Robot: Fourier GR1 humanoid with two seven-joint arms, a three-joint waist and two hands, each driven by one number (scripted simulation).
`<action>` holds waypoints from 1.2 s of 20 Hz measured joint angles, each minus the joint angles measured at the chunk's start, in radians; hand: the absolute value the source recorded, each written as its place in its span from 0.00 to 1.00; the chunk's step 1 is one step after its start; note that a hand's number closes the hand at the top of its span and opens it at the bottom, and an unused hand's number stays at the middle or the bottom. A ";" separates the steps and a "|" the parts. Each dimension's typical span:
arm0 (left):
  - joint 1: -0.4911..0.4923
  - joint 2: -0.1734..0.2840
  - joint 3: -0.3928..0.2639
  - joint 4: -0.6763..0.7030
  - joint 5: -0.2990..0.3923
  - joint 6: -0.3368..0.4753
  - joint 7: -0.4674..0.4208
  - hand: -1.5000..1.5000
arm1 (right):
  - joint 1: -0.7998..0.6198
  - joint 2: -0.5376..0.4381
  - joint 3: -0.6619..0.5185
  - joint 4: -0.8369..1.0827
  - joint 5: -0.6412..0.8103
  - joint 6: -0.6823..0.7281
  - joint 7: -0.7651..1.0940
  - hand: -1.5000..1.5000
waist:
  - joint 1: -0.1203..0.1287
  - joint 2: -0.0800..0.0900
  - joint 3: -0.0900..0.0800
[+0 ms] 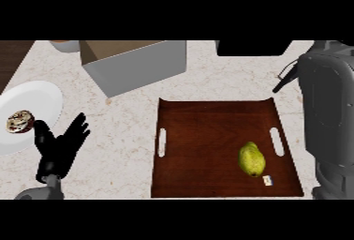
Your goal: Pick the lemon from the tray and place it in the tiered shelf
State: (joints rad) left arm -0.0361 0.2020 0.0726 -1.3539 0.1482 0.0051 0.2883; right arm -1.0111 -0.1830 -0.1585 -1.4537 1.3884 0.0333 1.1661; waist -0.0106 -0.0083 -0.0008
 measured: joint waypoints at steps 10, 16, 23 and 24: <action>0.000 -0.007 0.001 0.008 -0.006 -0.009 -0.022 0.50 | -0.100 -0.182 -0.193 0.024 -0.020 0.128 -0.090 1.00 | 0.008 0.004 0.002; -0.016 -0.008 0.005 0.016 -0.009 -0.009 -0.011 0.50 | -0.115 -0.285 -0.284 0.089 -0.090 0.194 -0.157 1.00 | 0.010 0.006 0.001; 0.005 -0.009 0.004 -0.013 -0.009 -0.017 0.003 0.50 | -0.051 -0.377 -0.341 0.183 -0.163 0.222 -0.234 1.00 | 0.014 0.007 0.002; 0.001 -0.013 0.003 -0.002 -0.011 -0.017 -0.003 0.50 | -0.044 -0.384 -0.343 0.207 -0.168 0.212 -0.244 1.00 | 0.015 0.007 0.002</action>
State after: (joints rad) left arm -0.0348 0.1893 0.0759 -1.3562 0.1368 -0.0124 0.2849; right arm -1.0552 -0.5675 -0.5011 -1.2469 1.2200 0.2453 0.9220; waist 0.0043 -0.0009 0.0010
